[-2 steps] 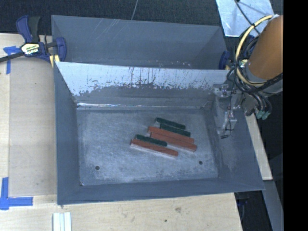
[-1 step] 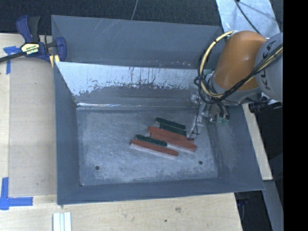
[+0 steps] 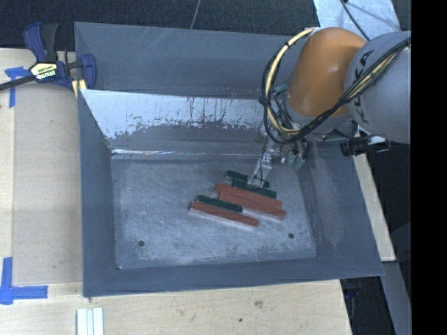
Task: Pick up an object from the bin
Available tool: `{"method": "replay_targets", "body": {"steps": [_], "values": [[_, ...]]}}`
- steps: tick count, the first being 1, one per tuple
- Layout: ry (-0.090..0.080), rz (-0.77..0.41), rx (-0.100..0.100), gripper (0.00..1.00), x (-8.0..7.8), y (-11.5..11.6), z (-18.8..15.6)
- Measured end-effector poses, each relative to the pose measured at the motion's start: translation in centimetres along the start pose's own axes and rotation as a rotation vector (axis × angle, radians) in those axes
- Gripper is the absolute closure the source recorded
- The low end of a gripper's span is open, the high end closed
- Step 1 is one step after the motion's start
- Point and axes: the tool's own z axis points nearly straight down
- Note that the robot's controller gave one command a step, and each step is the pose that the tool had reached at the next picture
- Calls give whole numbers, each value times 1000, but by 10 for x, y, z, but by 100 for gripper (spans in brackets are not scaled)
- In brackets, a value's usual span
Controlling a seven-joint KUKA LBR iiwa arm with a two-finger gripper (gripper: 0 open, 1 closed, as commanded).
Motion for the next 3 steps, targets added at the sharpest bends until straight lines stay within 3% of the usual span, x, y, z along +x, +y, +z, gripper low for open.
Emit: {"method": "replay_targets", "body": {"steps": [1,2,3], "values": [[1,184,3,0,3,-10,28],[6,229,4,0,-3,-21,93],[-8,263,1,100,2,-18,87]]}}
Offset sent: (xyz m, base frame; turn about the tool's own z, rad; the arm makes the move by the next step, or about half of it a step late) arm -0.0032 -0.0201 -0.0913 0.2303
